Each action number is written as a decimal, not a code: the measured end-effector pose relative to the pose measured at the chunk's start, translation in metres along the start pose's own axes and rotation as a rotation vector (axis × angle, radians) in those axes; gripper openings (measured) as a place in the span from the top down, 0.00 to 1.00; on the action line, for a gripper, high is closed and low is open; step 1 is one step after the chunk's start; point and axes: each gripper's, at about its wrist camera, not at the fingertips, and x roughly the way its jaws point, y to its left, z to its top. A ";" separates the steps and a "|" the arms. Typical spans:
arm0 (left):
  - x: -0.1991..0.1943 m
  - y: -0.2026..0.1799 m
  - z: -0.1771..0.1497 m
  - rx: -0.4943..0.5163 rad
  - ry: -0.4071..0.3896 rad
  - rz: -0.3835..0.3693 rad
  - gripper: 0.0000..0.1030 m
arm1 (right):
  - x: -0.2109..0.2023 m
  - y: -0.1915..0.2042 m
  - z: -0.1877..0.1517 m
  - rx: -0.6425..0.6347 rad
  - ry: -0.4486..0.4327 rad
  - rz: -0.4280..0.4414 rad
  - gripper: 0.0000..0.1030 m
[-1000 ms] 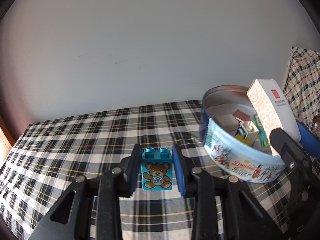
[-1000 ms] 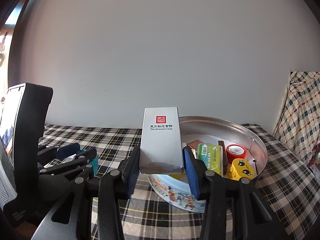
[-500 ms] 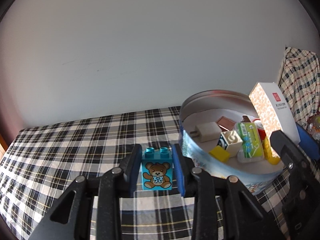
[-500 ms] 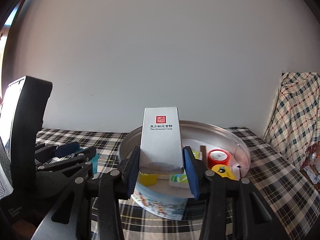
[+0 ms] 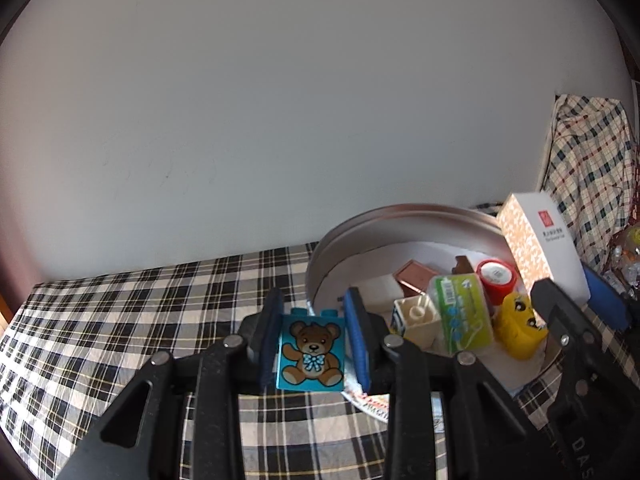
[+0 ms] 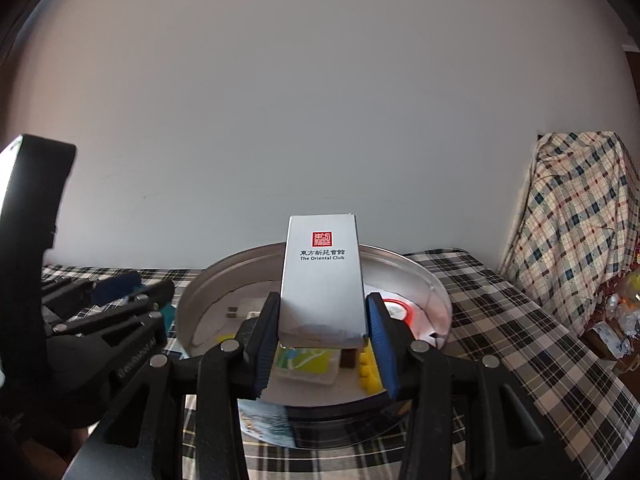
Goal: Organize rigid objects
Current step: 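Lower the teal block and white box into the tin and open both grippers, then withdraw both open grippers up and away from the tin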
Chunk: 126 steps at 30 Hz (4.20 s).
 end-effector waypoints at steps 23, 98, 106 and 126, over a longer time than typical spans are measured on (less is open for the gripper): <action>-0.036 0.056 0.015 -0.059 -0.117 -0.093 0.71 | -0.002 -0.014 0.003 0.032 -0.033 0.003 0.56; 0.041 -0.039 0.059 -0.042 0.126 -0.093 0.00 | 0.140 -0.042 0.051 -0.050 0.437 0.096 0.17; 0.030 -0.038 0.050 -0.009 0.123 -0.060 0.00 | 0.130 -0.051 0.051 -0.015 0.387 0.063 0.17; -0.020 0.002 0.002 -0.082 -0.009 0.046 0.00 | 0.053 -0.049 0.011 0.119 0.072 -0.072 0.16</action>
